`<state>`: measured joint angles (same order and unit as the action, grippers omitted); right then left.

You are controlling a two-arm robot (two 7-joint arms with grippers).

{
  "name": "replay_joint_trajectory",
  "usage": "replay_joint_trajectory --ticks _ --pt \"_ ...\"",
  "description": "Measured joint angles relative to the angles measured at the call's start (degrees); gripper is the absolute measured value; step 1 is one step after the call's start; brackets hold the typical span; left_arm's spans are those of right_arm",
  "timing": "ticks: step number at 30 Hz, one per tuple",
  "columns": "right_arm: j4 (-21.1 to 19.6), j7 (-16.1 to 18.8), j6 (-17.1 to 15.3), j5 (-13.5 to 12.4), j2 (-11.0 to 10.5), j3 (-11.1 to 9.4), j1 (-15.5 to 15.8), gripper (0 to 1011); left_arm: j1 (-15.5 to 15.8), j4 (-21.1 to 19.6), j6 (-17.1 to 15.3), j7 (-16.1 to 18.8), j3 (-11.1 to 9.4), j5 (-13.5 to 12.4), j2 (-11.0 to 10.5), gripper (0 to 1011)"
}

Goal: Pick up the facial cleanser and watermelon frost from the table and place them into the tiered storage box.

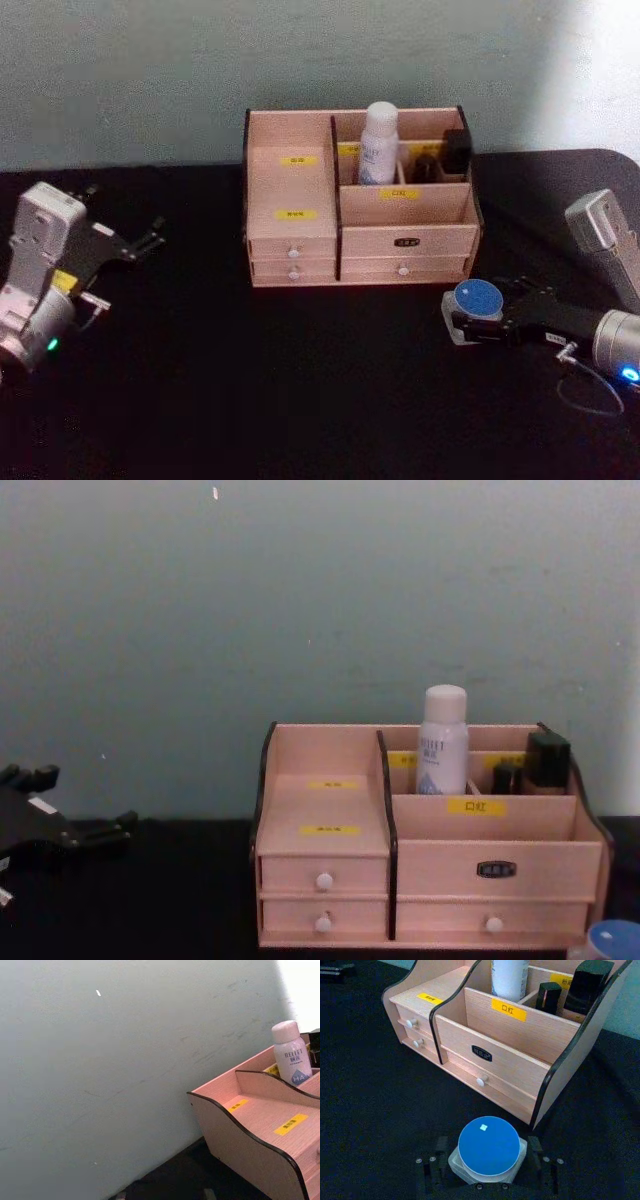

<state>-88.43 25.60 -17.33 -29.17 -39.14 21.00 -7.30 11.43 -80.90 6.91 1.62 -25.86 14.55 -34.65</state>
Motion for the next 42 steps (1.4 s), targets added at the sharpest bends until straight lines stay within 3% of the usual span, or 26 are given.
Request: replay_joint_trajectory --ticks 13,26,42 --pt "0.0 0.0 0.0 0.0 -0.1 -0.1 0.0 997 0.0 0.0 0.0 0.0 0.0 0.0 0.0 1001" --pt "-0.1 0.0 0.0 0.0 -0.1 -0.1 0.1 707 0.0 0.0 0.0 0.0 0.0 0.0 0.0 1001" --pt "-0.1 0.0 0.0 -0.1 -0.1 -0.1 0.1 707 0.0 0.0 0.0 0.0 0.0 0.0 0.0 1001"
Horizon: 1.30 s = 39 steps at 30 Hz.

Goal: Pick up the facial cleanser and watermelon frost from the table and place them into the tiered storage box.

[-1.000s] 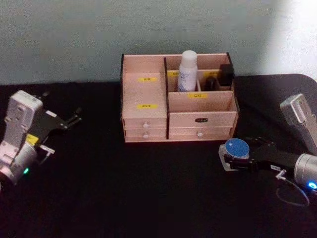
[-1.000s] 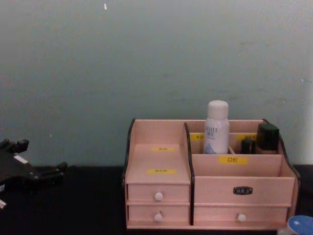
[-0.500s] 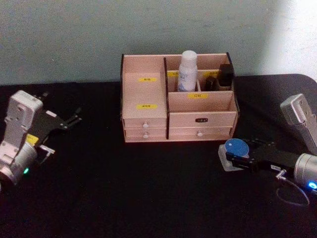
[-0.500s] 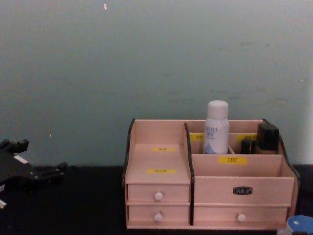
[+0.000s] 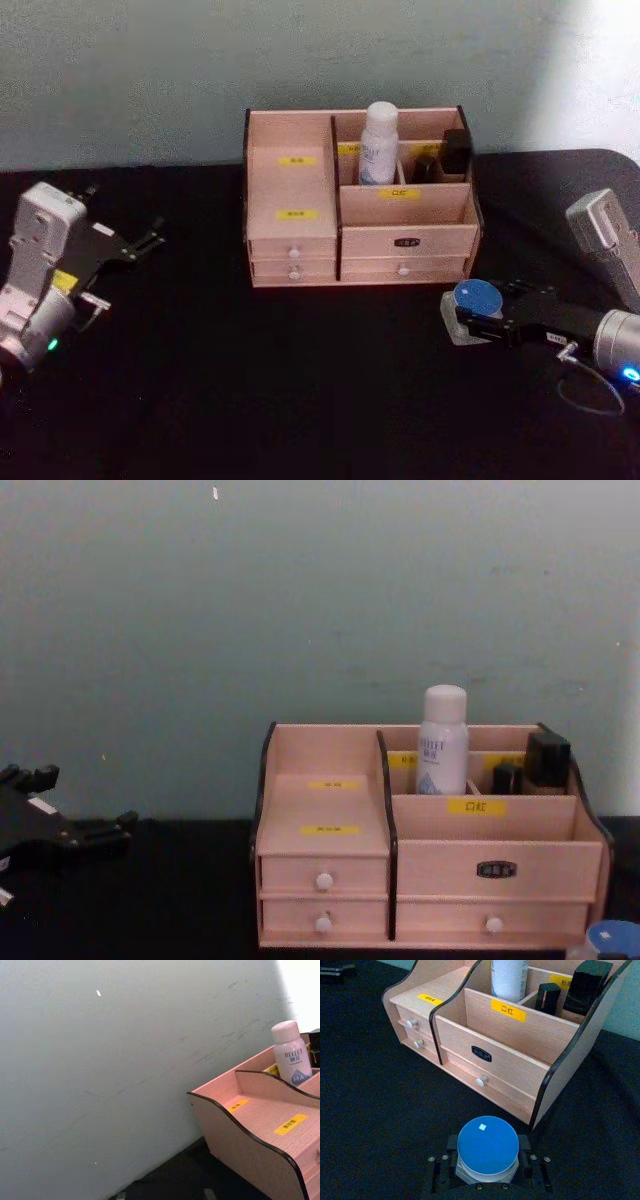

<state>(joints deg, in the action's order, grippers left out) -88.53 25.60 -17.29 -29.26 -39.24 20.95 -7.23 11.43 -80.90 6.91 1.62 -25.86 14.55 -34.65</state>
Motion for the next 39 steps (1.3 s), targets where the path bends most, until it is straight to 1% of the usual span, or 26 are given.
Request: replay_joint_trajectory --ticks 4,10,13,19,23,24,28,29,33,36,39 --pt "0.0 0.1 0.0 0.0 0.0 0.0 0.0 707 0.0 0.0 0.0 0.0 0.0 0.0 0.0 1001" --pt "-0.8 2.0 0.6 -0.2 -0.7 0.1 0.0 707 0.0 0.0 0.0 0.0 0.0 0.0 0.0 1001" --pt "-1.6 3.4 1.1 -1.2 -1.1 0.0 0.0 707 0.0 0.0 0.0 0.0 0.0 0.0 0.0 1001" --pt "-2.6 5.0 1.8 -2.8 -1.1 0.1 -0.9 707 0.0 0.0 0.0 0.0 0.0 0.0 0.0 1001" --pt "-2.6 5.9 2.4 -3.4 -0.3 1.3 -3.2 707 0.0 0.0 0.0 0.0 0.0 0.0 0.0 1001" --pt "-2.6 5.9 2.4 -3.4 -0.3 1.3 -3.2 707 0.0 0.0 0.0 0.0 0.0 0.0 0.0 1001" --pt "-2.4 6.2 2.9 -3.3 0.8 3.0 -5.5 707 0.0 0.0 0.0 0.0 0.0 0.0 0.0 1001" --pt "-2.2 6.3 3.1 -3.2 1.2 3.6 -6.4 707 0.0 0.0 0.0 0.0 0.0 0.0 0.0 1001" --pt "-1.7 6.5 3.5 -2.8 2.2 4.7 -8.0 707 0.0 0.0 0.0 0.0 0.0 0.0 0.0 1001" --pt "-0.5 6.7 4.1 -2.2 3.8 6.2 -10.5 707 0.0 0.0 0.0 0.0 0.0 0.0 0.0 1001" --pt "0.4 7.1 4.4 -1.8 4.7 7.1 -12.1 707 0.0 0.0 0.0 0.0 0.0 0.0 0.0 1001"
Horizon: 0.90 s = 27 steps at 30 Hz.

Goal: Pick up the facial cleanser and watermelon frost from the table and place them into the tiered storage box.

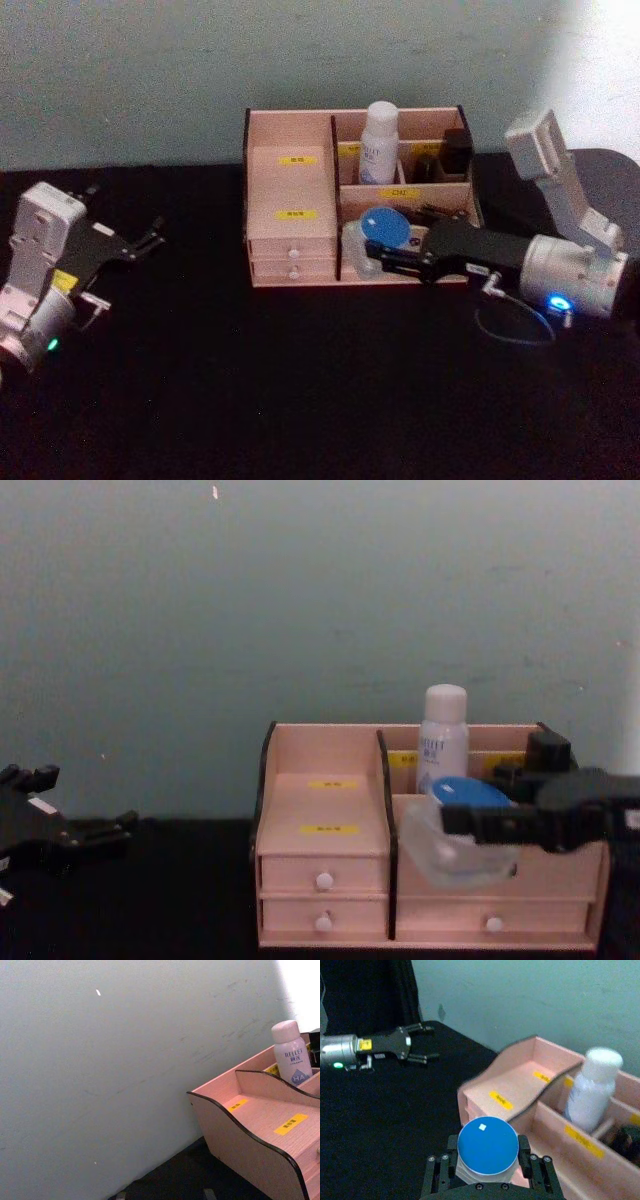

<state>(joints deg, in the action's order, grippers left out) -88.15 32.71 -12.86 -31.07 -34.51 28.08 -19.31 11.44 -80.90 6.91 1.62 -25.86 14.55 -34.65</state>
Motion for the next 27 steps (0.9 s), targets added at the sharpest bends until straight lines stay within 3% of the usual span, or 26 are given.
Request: replay_joint_trajectory --ticks 12,27 --pt "6.5 0.6 -0.4 2.4 5.5 4.3 -8.2 707 0.0 0.0 0.0 0.0 0.0 0.0 0.0 1001" --pt "16.9 1.5 0.6 3.2 11.8 6.3 -15.2 707 0.0 0.0 0.0 0.0 0.0 0.0 0.0 1001"
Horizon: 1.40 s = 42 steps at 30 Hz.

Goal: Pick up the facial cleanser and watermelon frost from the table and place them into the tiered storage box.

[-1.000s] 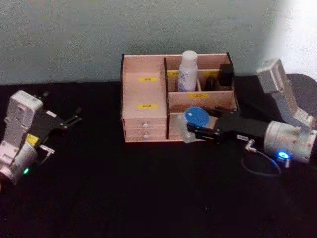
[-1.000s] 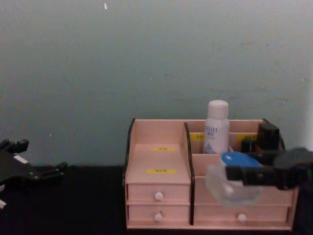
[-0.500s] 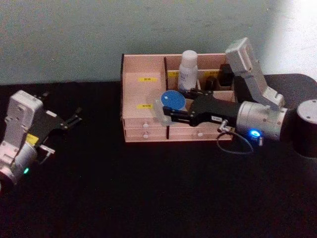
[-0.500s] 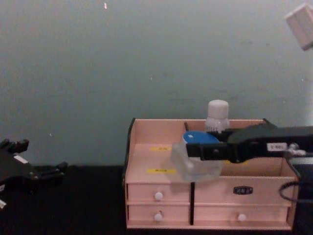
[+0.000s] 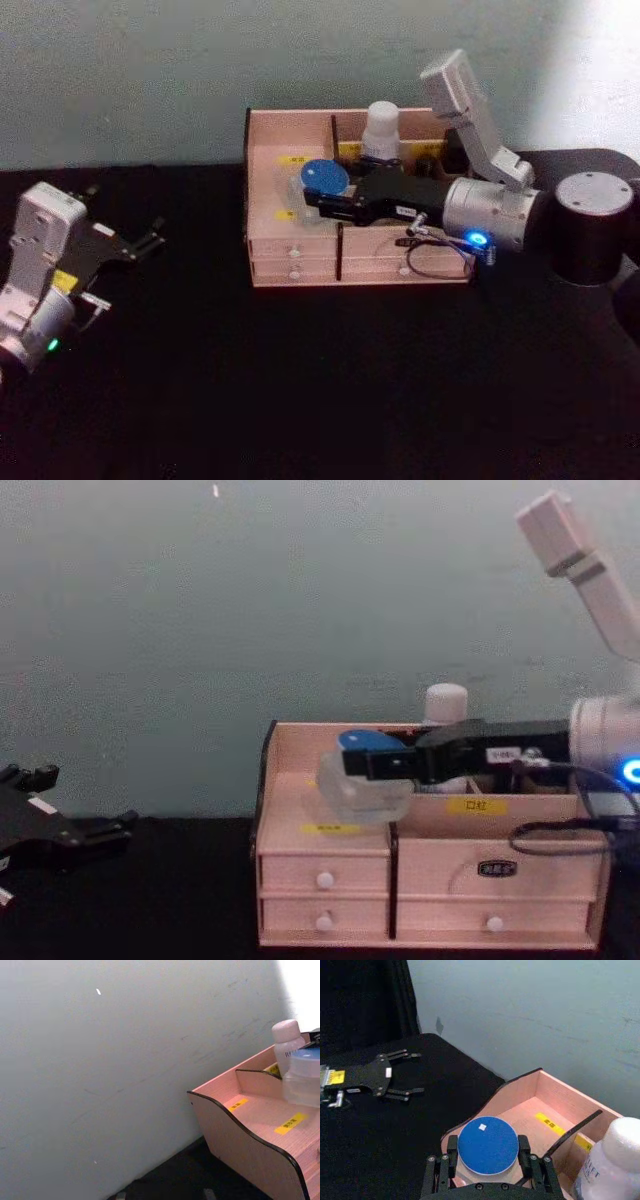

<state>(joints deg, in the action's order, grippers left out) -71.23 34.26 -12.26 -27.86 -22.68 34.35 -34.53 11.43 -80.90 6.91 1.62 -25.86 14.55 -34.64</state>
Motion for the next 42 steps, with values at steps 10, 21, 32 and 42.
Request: replay_joint_trajectory --ticks 10,21,32,42 --pt "6.9 0.1 0.9 0.8 3.8 0.5 -3.5 707 0.0 0.0 0.0 0.0 0.0 0.0 0.0 1001" --pt "11.7 0.0 1.2 1.9 6.7 0.6 -5.8 707 0.0 0.0 0.0 0.0 0.0 0.0 0.0 1001" --pt "14.8 0.0 0.9 2.9 8.3 0.6 -7.0 707 0.0 0.0 0.0 0.0 0.0 0.0 0.0 1001" --pt "16.4 0.1 0.2 3.5 9.2 0.2 -7.7 707 0.0 0.0 0.0 0.0 0.0 0.0 0.0 1001"
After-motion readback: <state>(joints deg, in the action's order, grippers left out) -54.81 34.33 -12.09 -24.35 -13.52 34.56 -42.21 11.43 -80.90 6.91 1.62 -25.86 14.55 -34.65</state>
